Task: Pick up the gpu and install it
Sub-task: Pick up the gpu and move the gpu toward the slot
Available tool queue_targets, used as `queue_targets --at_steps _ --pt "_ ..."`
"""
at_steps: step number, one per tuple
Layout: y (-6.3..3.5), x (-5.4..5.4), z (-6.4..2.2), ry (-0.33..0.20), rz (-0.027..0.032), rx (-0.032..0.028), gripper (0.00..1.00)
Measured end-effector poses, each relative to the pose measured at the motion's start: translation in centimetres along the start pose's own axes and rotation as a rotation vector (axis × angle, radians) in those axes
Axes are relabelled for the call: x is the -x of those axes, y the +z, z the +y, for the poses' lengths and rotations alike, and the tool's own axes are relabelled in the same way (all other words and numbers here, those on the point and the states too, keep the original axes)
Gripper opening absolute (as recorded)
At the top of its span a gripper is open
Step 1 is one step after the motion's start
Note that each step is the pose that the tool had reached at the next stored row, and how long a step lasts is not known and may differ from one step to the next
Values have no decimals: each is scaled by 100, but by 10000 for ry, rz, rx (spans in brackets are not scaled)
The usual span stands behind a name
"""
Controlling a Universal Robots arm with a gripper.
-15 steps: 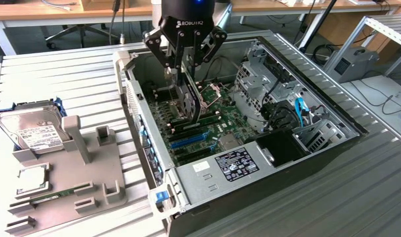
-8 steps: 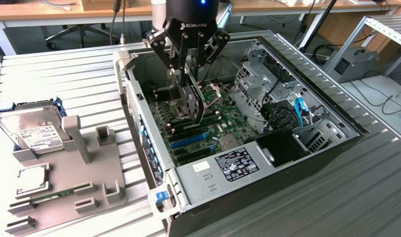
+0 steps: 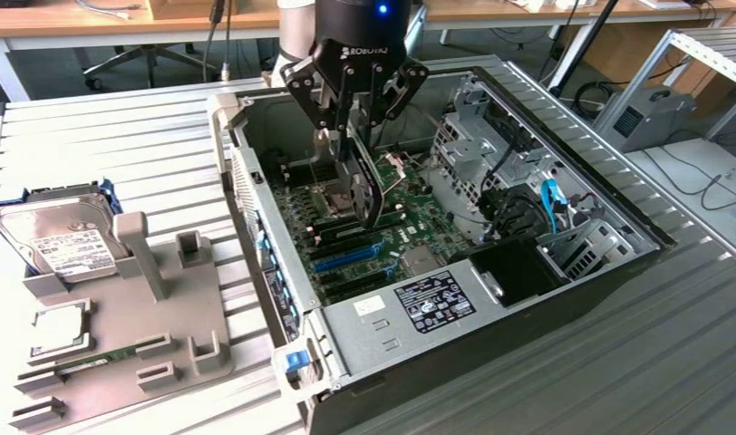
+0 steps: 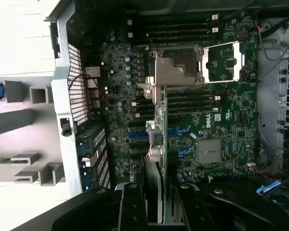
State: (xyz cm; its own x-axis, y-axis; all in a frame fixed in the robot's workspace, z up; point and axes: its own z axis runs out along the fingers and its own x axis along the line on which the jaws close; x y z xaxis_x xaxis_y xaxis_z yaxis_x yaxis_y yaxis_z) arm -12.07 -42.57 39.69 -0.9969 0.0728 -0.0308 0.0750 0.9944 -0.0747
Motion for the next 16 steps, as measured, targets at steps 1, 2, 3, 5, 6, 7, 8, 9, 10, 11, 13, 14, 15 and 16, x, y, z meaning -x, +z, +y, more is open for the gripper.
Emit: queue_targets --at_steps 1,2,3,5,6,7,8,9,10,11,13,14,15,16 --pt "7 10 1 1 0 -1 29" --pt "11 18 2 0 0 -2 29" --pt "17 26 3 0 0 -4 29" --pt "25 38 5 0 -1 -6 29" --pt "32 48 6 -1 -1 -8 29" --pt "44 64 8 -1 -1 -10 29" --pt "51 75 10 -1 -1 -12 29" --pt "59 86 11 -1 -1 -14 29" --pt "63 91 12 -1 -1 -15 29" --pt "68 97 13 -1 -1 -15 29" --pt "76 110 14 -1 -1 -18 29" --pt "81 116 15 0 -1 -20 29" --pt "85 122 16 0 -1 -21 29" --pt "91 128 17 -1 -1 -24 29"
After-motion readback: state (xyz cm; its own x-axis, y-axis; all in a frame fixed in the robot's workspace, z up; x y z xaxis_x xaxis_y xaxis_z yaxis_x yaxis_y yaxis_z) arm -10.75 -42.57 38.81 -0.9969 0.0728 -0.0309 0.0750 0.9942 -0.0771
